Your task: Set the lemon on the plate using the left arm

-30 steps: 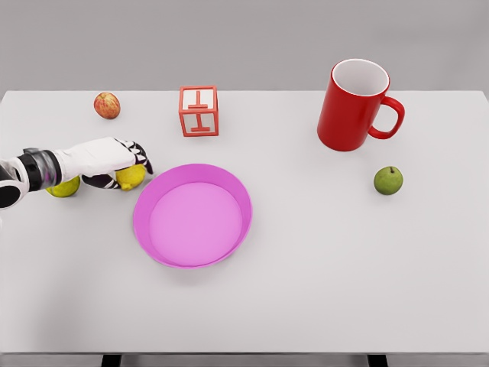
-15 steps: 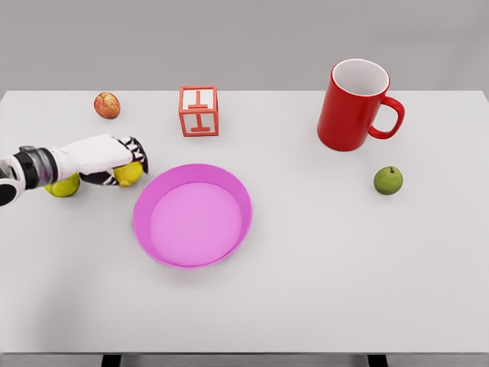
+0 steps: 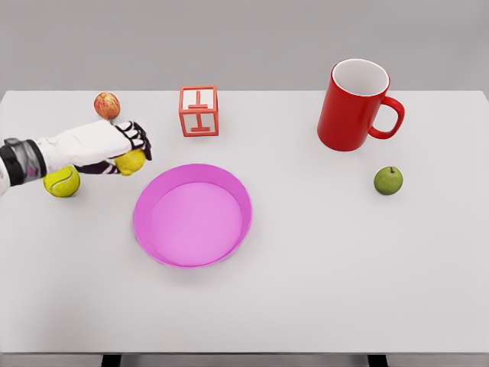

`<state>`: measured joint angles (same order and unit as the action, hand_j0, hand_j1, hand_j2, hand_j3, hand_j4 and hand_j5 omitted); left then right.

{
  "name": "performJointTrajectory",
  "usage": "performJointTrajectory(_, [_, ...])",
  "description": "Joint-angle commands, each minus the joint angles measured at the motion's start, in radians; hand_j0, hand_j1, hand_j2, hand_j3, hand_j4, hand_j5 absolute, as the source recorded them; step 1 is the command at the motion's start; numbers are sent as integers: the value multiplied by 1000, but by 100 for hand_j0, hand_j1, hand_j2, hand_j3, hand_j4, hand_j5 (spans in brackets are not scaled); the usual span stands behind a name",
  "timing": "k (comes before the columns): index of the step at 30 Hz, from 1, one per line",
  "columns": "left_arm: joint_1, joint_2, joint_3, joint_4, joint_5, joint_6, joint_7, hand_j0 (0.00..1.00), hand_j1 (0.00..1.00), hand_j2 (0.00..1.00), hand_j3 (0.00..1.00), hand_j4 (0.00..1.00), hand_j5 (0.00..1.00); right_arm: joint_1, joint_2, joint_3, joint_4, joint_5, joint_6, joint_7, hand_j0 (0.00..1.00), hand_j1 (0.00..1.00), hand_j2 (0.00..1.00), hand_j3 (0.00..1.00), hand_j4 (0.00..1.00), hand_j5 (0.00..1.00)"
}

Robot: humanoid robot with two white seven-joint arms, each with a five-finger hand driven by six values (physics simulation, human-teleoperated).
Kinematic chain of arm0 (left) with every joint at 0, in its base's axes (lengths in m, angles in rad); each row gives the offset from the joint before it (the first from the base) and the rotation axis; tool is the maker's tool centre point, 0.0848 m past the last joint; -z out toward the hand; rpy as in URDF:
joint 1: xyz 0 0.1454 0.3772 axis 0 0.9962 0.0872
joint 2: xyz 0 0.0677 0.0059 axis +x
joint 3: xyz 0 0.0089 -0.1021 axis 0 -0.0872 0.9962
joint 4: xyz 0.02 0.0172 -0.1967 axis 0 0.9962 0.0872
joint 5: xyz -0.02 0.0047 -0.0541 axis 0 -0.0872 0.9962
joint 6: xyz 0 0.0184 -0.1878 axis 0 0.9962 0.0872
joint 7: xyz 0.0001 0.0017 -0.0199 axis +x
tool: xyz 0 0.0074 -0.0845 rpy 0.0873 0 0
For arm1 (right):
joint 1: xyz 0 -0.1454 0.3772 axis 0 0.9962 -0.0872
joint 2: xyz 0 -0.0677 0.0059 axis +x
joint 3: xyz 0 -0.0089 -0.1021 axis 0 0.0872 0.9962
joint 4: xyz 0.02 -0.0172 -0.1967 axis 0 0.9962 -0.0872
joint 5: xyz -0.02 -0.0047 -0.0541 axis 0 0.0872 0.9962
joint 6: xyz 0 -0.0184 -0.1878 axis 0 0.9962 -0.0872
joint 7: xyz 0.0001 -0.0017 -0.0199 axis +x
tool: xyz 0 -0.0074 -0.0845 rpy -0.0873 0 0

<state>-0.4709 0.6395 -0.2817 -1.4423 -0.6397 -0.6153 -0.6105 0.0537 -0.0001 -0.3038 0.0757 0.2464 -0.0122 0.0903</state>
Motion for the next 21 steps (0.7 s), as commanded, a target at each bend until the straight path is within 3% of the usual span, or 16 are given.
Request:
performJointTrajectory(1, [0, 11, 32, -44, 28, 4, 0, 48, 48, 48, 48, 48, 48, 0, 0, 0, 0, 1, 0, 0, 100, 100, 100, 100, 100, 100])
performJointTrajectory(9, [71, 11, 113, -141, 35, 4, 0, 47, 47, 47, 47, 47, 47, 0, 0, 0, 0, 1, 0, 0, 100, 100, 100, 100, 100, 100])
performJointTrajectory(21, [104, 9, 118, -211, 63, 4, 0, 47, 47, 47, 47, 47, 47, 0, 0, 0, 0, 1, 0, 0, 100, 100, 100, 100, 100, 100])
